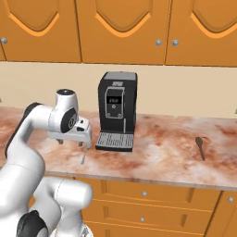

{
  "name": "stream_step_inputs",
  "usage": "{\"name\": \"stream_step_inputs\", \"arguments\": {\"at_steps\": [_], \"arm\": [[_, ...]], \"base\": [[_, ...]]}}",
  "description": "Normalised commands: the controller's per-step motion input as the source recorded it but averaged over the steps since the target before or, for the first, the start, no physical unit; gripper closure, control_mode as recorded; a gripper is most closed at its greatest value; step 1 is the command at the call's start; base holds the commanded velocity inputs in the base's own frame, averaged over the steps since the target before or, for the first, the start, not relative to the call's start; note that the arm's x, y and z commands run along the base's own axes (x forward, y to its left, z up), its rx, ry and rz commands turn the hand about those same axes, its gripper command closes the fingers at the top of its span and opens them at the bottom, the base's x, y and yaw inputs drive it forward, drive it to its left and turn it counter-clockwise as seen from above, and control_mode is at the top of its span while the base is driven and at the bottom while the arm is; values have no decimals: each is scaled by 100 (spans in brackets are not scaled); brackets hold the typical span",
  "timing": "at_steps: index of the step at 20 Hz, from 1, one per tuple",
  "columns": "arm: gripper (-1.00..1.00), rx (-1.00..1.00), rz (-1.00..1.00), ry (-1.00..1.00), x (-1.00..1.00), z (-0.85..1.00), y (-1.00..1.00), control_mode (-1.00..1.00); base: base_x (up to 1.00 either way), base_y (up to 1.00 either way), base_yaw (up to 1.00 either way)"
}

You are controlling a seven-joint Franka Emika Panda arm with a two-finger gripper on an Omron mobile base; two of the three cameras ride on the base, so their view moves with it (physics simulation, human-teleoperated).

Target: Organize the utensils by type. Pick up the wooden spoons from the counter and place them in the open cabinet. Then pick up the metallic utensils from the counter and place them in the open drawer.

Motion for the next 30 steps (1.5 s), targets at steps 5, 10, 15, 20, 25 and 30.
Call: {"name": "stream_step_inputs", "arguments": {"at_steps": [5,10,15,20,25,30], "arm": [[-100,0,0,-1,51,-58,0,-100],[-100,0,-1,0,22,-43,7,-100],[-100,-5,0,-2,14,-41,8,-100],[-100,-7,-2,0,14,-28,1,-100],[-100,0,0,0,20,-11,0,-100],[-100,0,0,-1,23,-13,-1,-100]], "base": [[0,0,0],[0,0,0],[0,0,0],[0,0,0],[0,0,0],[0,0,0]]}}
